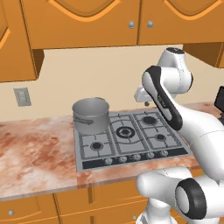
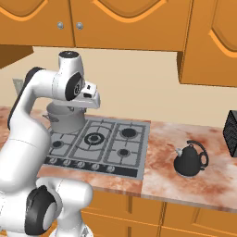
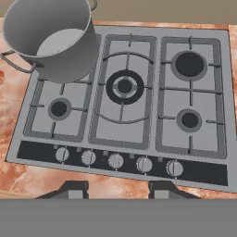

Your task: Pick the kettle from the counter and place it on a stove burner. Then turn the burner on.

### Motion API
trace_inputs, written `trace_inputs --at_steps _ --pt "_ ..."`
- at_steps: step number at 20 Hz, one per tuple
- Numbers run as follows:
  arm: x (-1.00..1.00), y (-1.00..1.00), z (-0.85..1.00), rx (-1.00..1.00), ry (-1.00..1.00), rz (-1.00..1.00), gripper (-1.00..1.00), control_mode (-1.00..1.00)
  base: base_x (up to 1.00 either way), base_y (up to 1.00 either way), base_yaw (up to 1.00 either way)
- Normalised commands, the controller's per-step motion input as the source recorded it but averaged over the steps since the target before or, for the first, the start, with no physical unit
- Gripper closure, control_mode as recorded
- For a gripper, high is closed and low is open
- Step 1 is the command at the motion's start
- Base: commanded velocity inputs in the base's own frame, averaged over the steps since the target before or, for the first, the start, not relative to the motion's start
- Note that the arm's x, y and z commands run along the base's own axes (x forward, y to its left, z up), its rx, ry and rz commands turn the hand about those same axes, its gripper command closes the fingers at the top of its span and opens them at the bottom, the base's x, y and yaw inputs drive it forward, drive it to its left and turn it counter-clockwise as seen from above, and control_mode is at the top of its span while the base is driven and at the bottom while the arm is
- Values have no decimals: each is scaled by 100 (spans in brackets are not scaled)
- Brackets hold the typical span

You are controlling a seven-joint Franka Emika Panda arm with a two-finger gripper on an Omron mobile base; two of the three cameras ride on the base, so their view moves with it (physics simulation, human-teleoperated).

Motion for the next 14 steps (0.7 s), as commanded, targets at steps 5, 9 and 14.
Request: trace_inputs --at_steps 5,9,14 --pt "-17 -16 0 0 0 0 -100 -100 0 0 0" --pt "-64 -63 0 0 0 0 -100 -100 0 0 0" --pt "-85 -87 0 0 0 0 -100 -100 0 0 0"
